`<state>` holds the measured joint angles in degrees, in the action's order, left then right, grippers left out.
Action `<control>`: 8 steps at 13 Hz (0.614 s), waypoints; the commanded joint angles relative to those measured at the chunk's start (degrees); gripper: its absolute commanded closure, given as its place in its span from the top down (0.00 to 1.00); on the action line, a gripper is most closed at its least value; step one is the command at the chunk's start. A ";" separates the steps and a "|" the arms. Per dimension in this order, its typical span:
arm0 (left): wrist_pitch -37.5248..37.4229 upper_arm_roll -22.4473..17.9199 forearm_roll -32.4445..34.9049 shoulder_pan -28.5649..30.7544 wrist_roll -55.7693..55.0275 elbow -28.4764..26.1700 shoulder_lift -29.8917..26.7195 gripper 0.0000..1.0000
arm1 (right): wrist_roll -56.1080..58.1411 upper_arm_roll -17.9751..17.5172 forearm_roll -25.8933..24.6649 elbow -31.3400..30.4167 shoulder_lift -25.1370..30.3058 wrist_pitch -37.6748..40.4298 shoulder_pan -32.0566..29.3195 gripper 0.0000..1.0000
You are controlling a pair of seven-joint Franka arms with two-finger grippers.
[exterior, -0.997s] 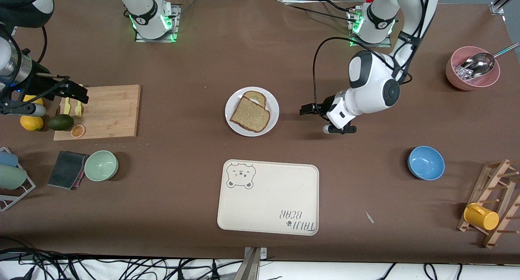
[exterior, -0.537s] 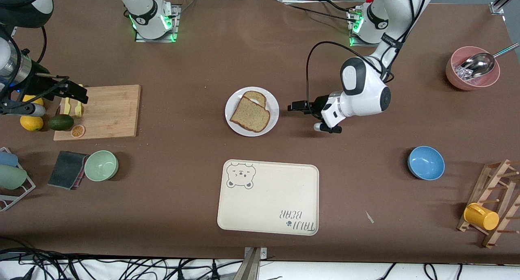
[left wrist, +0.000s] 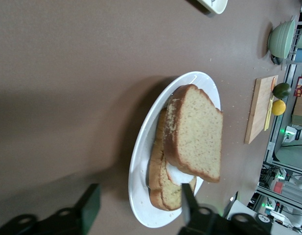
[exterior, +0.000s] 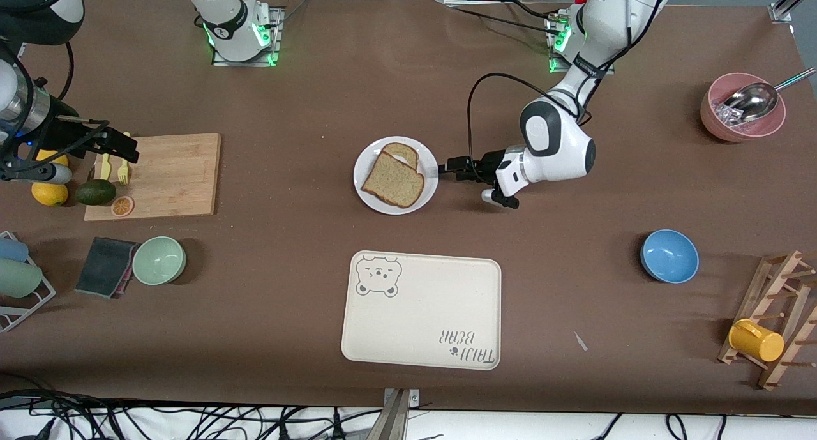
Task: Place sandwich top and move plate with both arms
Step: 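Grasp the white plate rim with the left gripper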
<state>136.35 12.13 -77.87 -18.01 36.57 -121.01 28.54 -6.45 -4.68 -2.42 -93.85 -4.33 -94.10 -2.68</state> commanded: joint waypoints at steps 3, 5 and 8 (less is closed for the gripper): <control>4.00 -0.18 -4.40 -3.43 2.89 0.60 1.87 0.53 | 0.29 -0.41 1.02 -0.10 0.28 0.14 -0.75 1.00; 4.62 -0.18 -6.06 -3.96 2.89 0.78 2.66 0.48 | 0.38 -0.41 1.02 -0.19 0.20 0.14 -0.75 1.00; 4.71 -0.18 -7.99 -5.27 3.77 0.87 3.63 0.48 | 0.38 -0.41 1.02 -0.10 0.28 0.14 -0.75 1.00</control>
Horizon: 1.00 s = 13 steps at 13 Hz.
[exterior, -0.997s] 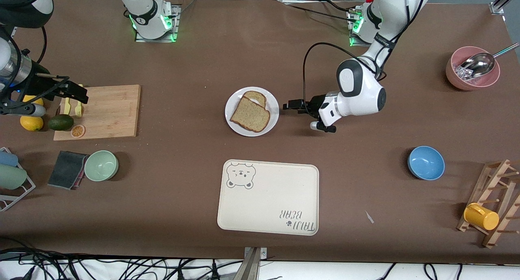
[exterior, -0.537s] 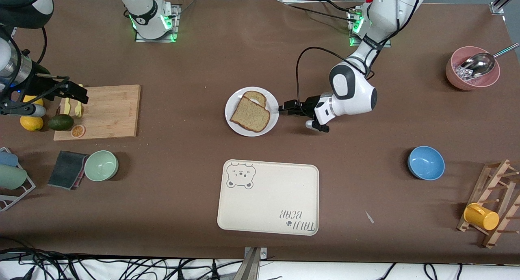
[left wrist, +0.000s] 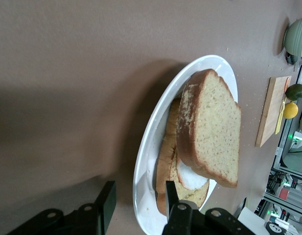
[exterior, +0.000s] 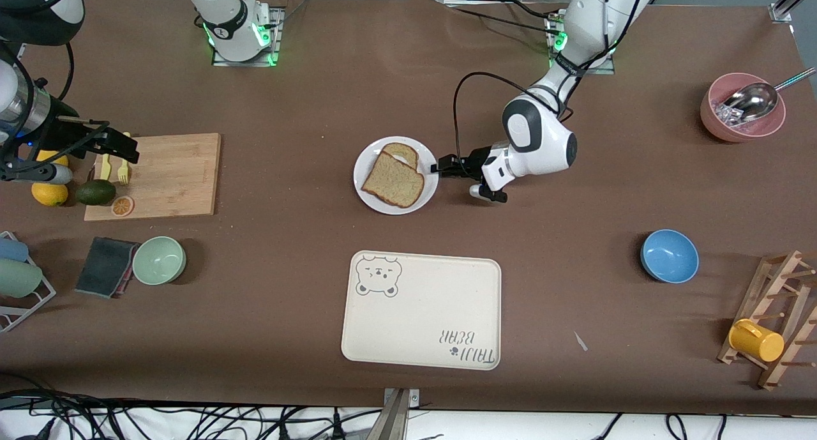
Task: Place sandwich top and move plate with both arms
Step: 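Grasp the white plate rim with the left gripper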
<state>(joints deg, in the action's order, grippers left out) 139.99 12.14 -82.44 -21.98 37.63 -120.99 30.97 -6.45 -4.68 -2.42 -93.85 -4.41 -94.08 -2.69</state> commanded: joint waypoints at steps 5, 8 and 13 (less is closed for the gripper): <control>2.92 -0.19 -7.65 -2.89 5.88 1.46 2.43 0.42 | 0.47 -0.41 1.02 -0.10 0.37 0.13 -0.74 1.00; 2.92 -0.27 -7.82 -3.16 5.88 1.81 2.86 0.36 | 0.47 -0.41 1.02 -0.19 0.37 0.13 -0.74 1.00; 3.01 -0.28 -7.82 -3.60 5.88 1.81 3.04 0.23 | 0.47 -0.41 1.02 -0.19 0.37 0.13 -0.74 1.00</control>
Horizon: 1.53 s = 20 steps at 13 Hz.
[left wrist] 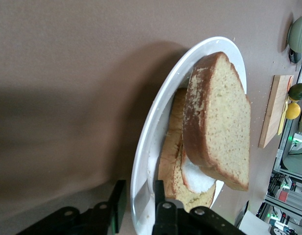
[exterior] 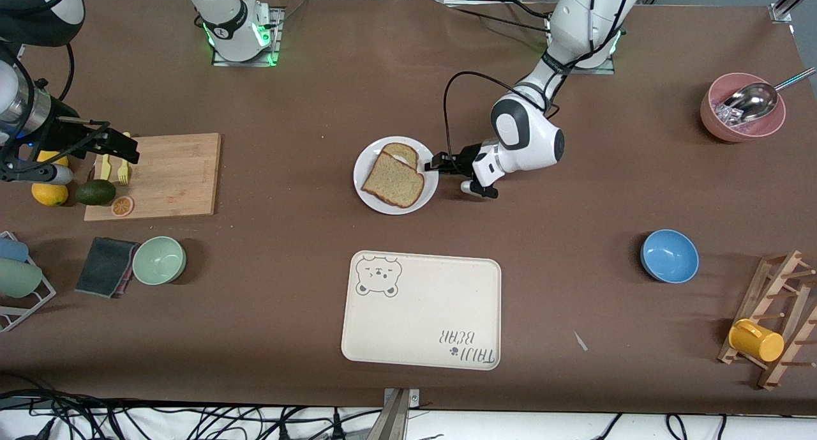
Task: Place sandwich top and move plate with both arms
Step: 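Grasp the white plate rim with the left gripper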
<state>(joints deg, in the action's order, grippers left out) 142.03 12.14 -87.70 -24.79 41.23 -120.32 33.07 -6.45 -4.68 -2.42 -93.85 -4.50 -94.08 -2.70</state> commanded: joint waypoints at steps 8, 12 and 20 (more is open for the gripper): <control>0.97 -0.27 -2.74 -0.79 2.27 1.14 1.12 0.00 | 0.56 -0.41 1.02 -0.19 0.37 0.13 -0.73 1.00; 0.97 -0.27 -2.74 -0.70 2.36 1.23 0.94 0.00 | 0.56 -0.41 0.93 -0.19 0.46 0.21 -0.73 1.00; -2.89 -0.63 -3.17 3.42 2.10 3.16 -0.28 0.00 | 0.56 -0.41 0.93 -0.28 0.37 0.21 -0.82 1.00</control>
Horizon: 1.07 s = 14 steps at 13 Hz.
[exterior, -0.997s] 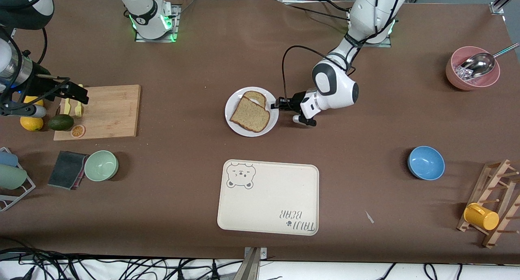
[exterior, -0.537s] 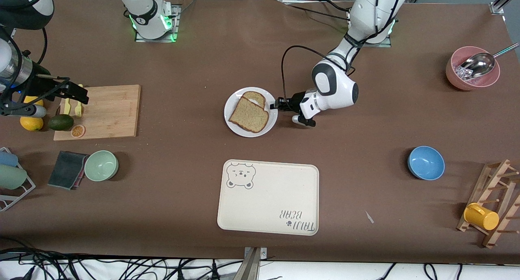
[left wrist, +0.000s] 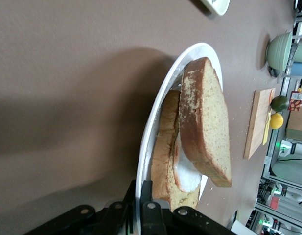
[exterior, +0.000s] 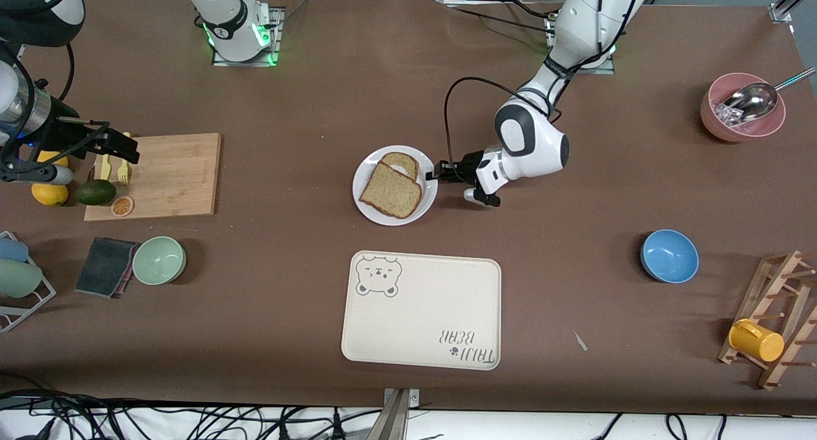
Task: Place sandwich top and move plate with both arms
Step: 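Drag the white plate onto the bear-printed tray with the left gripper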
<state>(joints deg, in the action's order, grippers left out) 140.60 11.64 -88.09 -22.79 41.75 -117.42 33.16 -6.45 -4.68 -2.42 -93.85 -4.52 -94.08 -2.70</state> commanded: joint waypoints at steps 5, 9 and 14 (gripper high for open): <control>-6.04 -1.09 -8.76 3.99 0.79 3.16 -0.81 0.00 | 0.56 -0.41 0.93 -0.37 0.48 0.21 -0.81 1.00; -6.04 -4.06 -10.87 4.51 0.27 10.34 1.45 0.00 | 0.56 -0.33 0.93 -0.28 0.48 0.21 -0.81 1.00; -5.86 -8.91 -16.66 2.67 -2.89 26.95 13.40 0.00 | 0.56 -0.33 0.93 -0.37 0.48 0.21 -0.81 1.00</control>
<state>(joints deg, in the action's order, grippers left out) 135.76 4.53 -100.56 -18.58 39.86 -99.72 39.96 -6.45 -4.68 -2.42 -93.87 -4.59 -94.04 -2.82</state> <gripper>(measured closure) 0.947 0.000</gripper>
